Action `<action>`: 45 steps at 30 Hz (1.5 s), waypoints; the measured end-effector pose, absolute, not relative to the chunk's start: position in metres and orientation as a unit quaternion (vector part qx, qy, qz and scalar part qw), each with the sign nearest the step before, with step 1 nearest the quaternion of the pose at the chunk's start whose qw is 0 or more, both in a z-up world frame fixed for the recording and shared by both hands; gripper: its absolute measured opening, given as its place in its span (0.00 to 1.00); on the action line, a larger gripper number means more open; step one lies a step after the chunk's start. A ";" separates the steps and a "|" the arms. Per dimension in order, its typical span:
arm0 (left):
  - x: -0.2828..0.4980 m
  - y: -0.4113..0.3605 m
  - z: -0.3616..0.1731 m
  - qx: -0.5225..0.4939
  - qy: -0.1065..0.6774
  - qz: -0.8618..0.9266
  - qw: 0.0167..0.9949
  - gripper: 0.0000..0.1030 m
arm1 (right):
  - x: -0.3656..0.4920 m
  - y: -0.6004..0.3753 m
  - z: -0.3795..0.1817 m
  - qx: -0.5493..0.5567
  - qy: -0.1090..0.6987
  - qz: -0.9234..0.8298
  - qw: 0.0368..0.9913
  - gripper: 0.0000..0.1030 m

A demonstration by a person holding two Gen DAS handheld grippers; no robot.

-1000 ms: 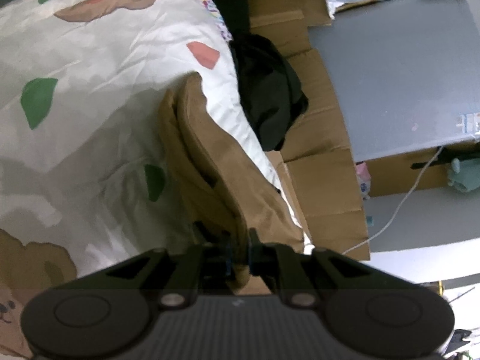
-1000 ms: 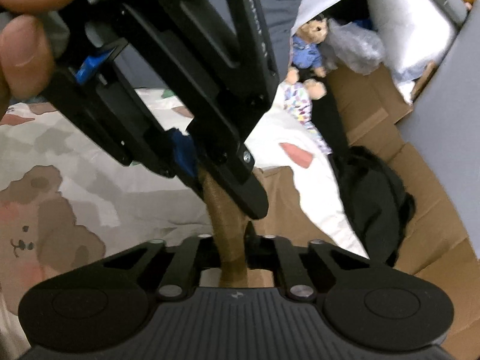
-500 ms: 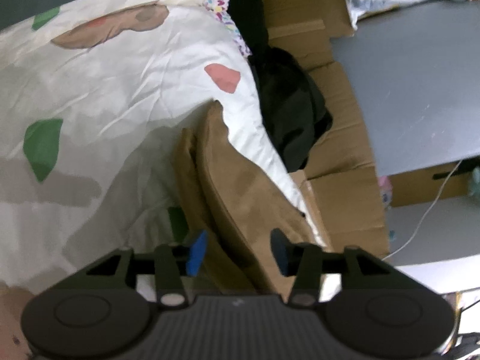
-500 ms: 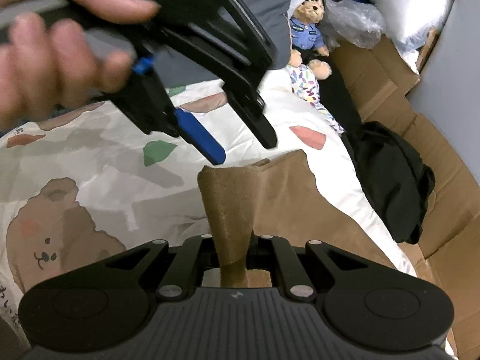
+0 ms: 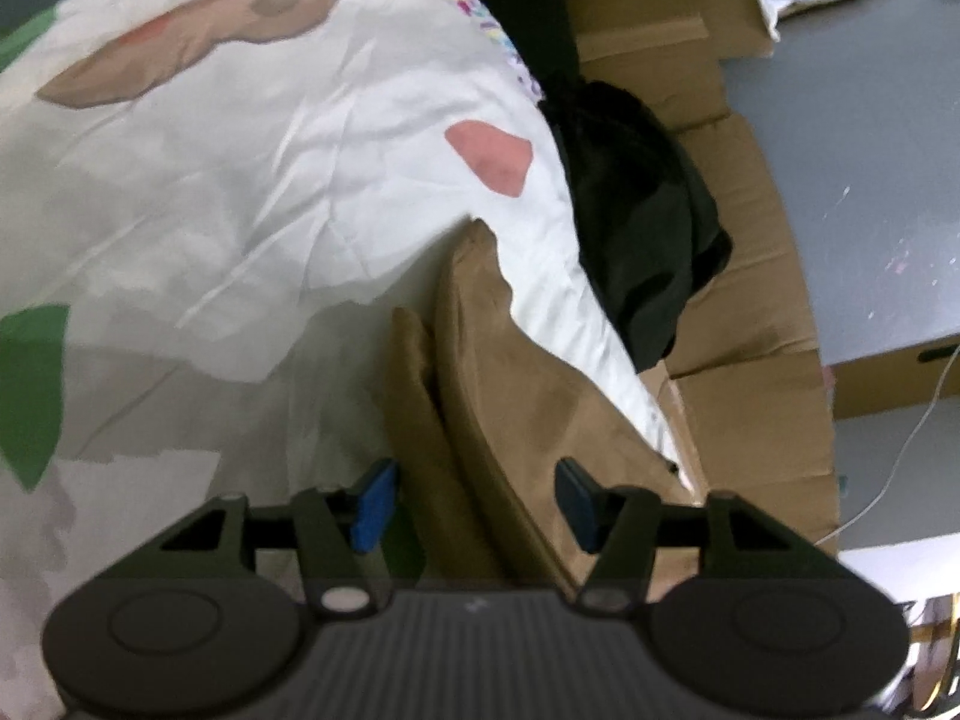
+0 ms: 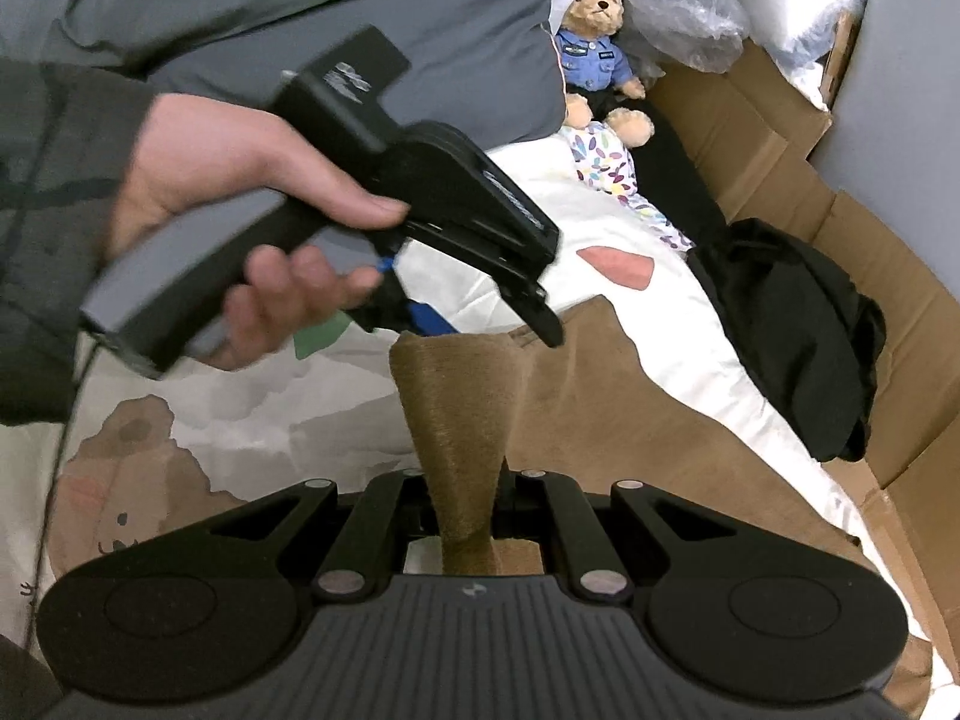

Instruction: Fold clothes

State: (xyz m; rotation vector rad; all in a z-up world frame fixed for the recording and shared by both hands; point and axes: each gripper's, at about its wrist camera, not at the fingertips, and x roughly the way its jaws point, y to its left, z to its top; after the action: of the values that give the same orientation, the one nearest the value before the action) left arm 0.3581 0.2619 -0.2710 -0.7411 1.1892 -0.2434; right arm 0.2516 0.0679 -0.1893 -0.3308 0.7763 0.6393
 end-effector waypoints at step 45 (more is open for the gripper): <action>0.397 0.150 -0.179 -0.242 0.513 -0.145 0.811 0.08 | 0.243 -0.037 -0.143 0.021 0.364 0.265 0.893 0.07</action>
State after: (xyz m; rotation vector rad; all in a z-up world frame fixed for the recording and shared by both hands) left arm 0.3974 0.1500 -0.1789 -0.5163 1.0964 -0.3099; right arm 0.2432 -0.0374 -0.1427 0.0445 0.7550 0.5490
